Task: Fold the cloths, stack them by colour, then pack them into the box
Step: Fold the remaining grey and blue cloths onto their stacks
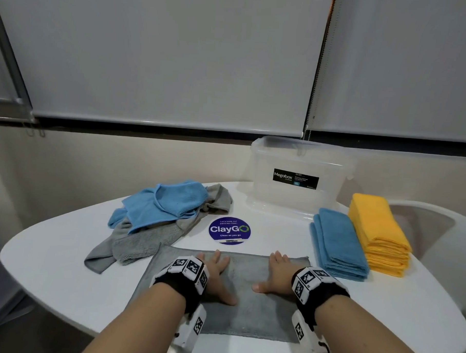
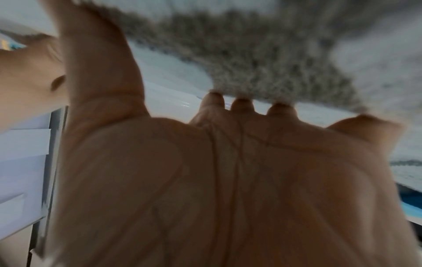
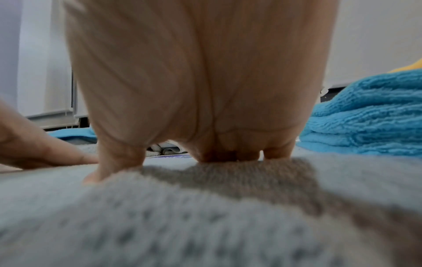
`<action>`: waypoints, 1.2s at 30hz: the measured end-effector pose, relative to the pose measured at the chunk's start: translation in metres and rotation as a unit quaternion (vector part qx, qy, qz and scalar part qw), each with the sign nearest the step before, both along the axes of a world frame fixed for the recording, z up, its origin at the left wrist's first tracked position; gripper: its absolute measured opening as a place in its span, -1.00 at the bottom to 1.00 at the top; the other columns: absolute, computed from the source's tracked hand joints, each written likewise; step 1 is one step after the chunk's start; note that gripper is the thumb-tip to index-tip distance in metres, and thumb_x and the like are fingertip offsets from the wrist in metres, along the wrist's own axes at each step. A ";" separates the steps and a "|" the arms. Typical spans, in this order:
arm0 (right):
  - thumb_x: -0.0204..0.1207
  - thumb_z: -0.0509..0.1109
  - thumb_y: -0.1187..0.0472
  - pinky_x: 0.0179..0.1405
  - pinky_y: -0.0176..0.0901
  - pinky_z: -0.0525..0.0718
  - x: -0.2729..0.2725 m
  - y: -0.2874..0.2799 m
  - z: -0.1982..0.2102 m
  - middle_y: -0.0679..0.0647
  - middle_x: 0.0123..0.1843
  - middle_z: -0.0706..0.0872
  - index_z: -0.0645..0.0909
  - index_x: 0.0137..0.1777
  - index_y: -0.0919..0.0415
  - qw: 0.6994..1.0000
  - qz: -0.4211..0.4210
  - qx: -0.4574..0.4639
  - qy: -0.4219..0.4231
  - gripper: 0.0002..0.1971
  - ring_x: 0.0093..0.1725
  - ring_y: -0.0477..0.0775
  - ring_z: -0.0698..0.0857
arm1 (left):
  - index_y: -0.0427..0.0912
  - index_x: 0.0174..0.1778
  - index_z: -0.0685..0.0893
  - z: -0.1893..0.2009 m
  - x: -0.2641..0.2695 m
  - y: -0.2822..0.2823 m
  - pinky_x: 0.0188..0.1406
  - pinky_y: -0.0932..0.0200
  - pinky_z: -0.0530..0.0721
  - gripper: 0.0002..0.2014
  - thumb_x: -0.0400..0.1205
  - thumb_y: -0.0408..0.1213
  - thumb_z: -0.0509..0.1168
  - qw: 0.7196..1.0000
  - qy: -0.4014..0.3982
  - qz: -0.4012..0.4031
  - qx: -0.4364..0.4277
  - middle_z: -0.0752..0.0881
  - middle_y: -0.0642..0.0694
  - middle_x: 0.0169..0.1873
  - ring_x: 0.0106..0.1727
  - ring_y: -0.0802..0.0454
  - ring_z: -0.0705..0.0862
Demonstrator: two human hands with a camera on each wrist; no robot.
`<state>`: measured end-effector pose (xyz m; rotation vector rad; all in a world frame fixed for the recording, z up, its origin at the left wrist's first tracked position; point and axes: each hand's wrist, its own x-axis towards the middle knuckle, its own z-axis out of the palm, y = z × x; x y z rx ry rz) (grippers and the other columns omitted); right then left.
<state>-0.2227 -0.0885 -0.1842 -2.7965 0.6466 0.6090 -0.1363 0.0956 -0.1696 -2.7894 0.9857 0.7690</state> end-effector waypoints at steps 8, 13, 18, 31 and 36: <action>0.24 0.20 -0.61 0.65 0.12 -0.22 -0.009 0.002 -0.002 0.26 0.70 -0.26 -0.30 0.67 0.31 0.994 -0.090 -0.060 0.029 0.32 0.69 0.28 -0.21 | 0.06 0.68 -0.26 0.003 0.015 0.038 0.64 -0.22 -0.08 0.29 0.22 0.49 0.36 0.996 0.005 0.091 -0.004 -0.28 0.01 0.67 0.67 -0.30 -0.19; 0.22 0.21 -0.61 0.66 0.17 -0.18 -0.006 -0.006 -0.001 0.26 0.70 -0.25 -0.29 0.68 0.28 0.994 -0.079 -0.059 0.041 0.32 0.68 0.33 -0.20 | -0.04 0.69 -0.22 0.004 0.016 0.052 0.63 -0.18 -0.03 0.46 0.02 0.55 0.40 0.991 -0.014 0.135 -0.016 -0.23 -0.12 0.68 0.68 -0.30 -0.14; 0.20 0.23 -0.60 0.66 0.20 -0.12 -0.004 -0.019 -0.003 0.27 0.71 -0.19 -0.25 0.68 0.30 0.997 -0.051 -0.059 0.031 0.32 0.68 0.36 -0.15 | -0.03 0.69 -0.21 0.006 0.012 0.048 0.63 -0.15 0.01 0.70 -0.39 0.67 0.23 0.990 -0.025 0.135 -0.002 -0.22 -0.16 0.68 0.68 -0.28 -0.08; 0.45 0.25 -0.40 0.62 0.13 0.06 -0.002 -0.024 0.007 0.26 0.69 0.00 -0.11 0.67 0.37 0.997 -0.025 -0.069 0.011 0.08 0.66 0.34 0.03 | -0.04 0.69 -0.15 0.009 0.013 0.049 0.63 -0.13 0.04 0.36 0.11 0.57 0.32 0.990 -0.040 0.137 -0.002 -0.20 -0.17 0.68 0.68 -0.28 -0.02; 0.47 0.23 -0.39 0.63 0.11 0.00 -0.003 -0.020 0.007 0.27 0.70 -0.06 -0.15 0.67 0.39 0.996 -0.031 -0.083 0.013 0.09 0.67 0.32 -0.03 | -0.07 0.66 0.08 0.007 0.023 0.050 0.61 -0.12 0.19 0.16 0.23 0.53 0.22 0.985 -0.052 0.163 -0.026 0.04 -0.17 0.67 0.63 -0.23 0.18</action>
